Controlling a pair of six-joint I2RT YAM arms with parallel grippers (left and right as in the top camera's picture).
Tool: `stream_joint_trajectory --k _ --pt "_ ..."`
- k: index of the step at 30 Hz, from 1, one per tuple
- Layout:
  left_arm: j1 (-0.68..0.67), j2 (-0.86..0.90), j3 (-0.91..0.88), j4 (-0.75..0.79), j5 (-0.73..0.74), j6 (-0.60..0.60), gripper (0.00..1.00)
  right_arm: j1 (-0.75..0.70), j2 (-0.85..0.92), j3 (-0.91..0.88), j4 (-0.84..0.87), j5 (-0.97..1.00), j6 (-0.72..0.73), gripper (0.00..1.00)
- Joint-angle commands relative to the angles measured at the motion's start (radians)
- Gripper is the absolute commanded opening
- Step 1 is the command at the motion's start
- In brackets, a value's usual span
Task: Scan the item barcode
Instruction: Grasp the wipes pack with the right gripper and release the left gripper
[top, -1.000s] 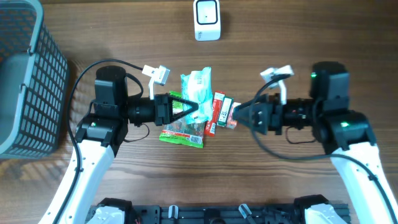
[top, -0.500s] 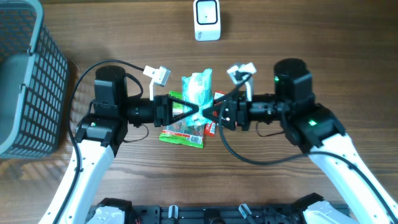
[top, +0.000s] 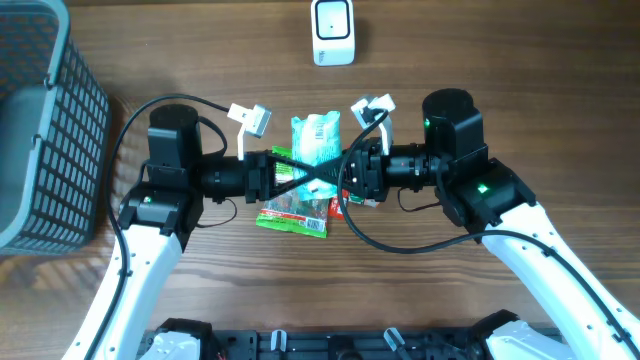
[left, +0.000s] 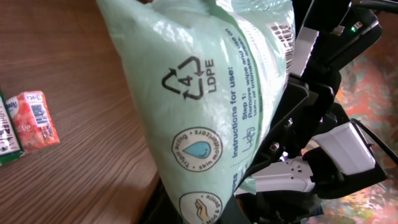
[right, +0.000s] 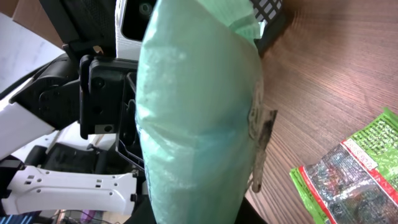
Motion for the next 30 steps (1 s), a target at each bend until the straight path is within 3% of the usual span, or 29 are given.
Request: stream_joint_trajectory --k 1,3,5,6,7,10,11,18,23,27,30 --pt "-0.014 -0.003 0.006 -0.011 -0.077 -0.01 0.07 0.012 0.0 0.019 0.028 -0.024 -0.026 0.2" --pt "-0.014 -0.003 0.006 -0.01 -0.13 -0.01 0.07 0.012 0.0 0.019 0.027 -0.024 -0.019 0.16" --pt "-0.014 -0.003 0.006 -0.01 -0.182 -0.002 0.07 0.012 0.0 0.019 0.02 -0.023 -0.022 0.04" --pt "-0.014 -0.003 0.006 -0.007 -0.214 -0.002 0.09 0.012 0.0 0.019 0.018 -0.021 -0.031 0.04" --pt "-0.014 -0.003 0.006 -0.003 -0.244 -0.002 0.16 0.012 0.0 0.019 0.01 -0.02 -0.056 0.04" --pt "-0.011 -0.003 0.006 0.021 -0.317 -0.001 0.55 0.012 0.0 0.019 -0.024 -0.02 -0.128 0.04" --pt "-0.008 -0.003 0.006 0.035 -0.336 0.001 0.58 0.012 0.0 0.019 -0.034 -0.02 -0.145 0.04" --pt "0.002 -0.003 0.006 0.106 -0.346 -0.003 0.58 0.012 0.0 0.019 -0.064 -0.021 -0.161 0.04" --pt "0.059 -0.009 0.008 0.124 -0.301 -0.003 0.35 0.012 0.0 0.019 -0.092 -0.025 -0.16 0.04" --pt "0.158 -0.009 0.008 0.123 -0.224 -0.037 0.39 0.012 0.0 0.019 -0.092 -0.042 -0.158 0.04" --pt "0.164 -0.008 0.008 0.117 -0.141 -0.037 0.54 0.012 0.0 0.019 -0.092 -0.066 -0.158 0.04"
